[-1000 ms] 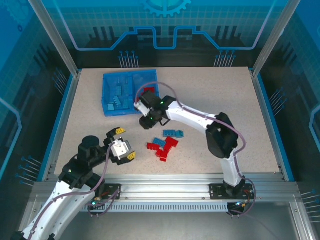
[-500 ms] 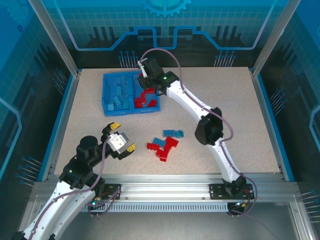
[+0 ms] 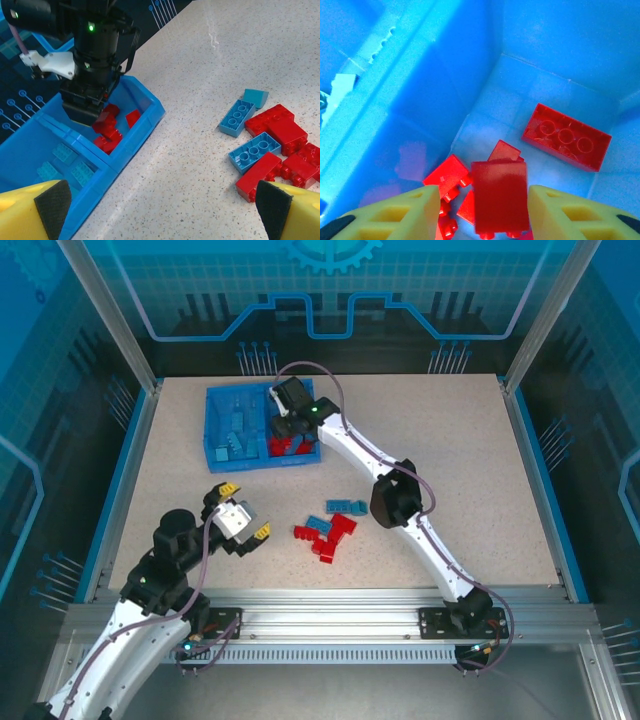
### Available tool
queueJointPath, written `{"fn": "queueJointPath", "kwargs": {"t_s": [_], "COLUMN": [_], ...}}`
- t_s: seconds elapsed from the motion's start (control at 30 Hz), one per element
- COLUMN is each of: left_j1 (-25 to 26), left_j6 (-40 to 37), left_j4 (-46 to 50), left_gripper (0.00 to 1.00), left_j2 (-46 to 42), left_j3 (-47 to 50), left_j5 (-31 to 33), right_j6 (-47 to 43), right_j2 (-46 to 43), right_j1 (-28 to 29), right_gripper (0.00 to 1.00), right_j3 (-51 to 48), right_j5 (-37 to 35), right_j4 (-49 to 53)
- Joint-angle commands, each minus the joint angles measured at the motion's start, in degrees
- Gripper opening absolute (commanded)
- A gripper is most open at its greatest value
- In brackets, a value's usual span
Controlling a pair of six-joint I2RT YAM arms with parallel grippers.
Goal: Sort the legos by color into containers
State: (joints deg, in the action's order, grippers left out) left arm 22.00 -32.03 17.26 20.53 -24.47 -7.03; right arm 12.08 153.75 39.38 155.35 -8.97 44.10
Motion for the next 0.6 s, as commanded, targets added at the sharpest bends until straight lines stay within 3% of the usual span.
{"fn": "queueJointPath", "kwargs": {"t_s": [0.0,0.2,0.3,0.43,0.57], "left_j1": [-1.2,-2.2,-2.0,0.7,6.0], "left_j6": [4.5,17.2,25.4,35.0,37.7], "left_j4": [-1.6,4.4,12.0,9.2,9.0], "left_gripper": [0.99,0.99,0.99,0.88,0.84], "left_j2": [1.8,12.2,22.5,32.0,42.1], "left_j3": [-0.8,-11.4,-21.5,-26.1,-31.9], "left_j5": [0.3,2.0,0.6,-4.3,-4.4], "right_j6": [1.4,3.0,4.4,4.5,6.9], "right_j2": [-6.1,-20.0,-32.6,-49.9,-66.0], "right_j1": [0.5,0.0,-1.5,-4.3,-9.8], "right_gripper": [0.48,0.49,0.52,0.6,0.7], "right_j3": [1.0,-10.9,-24.9,-47.2,-65.2], "right_j5": [2.0,3.2,4.9,7.2,10.6], "right_j4": [0.3,0.0,-2.8,-7.3,-7.6]}}
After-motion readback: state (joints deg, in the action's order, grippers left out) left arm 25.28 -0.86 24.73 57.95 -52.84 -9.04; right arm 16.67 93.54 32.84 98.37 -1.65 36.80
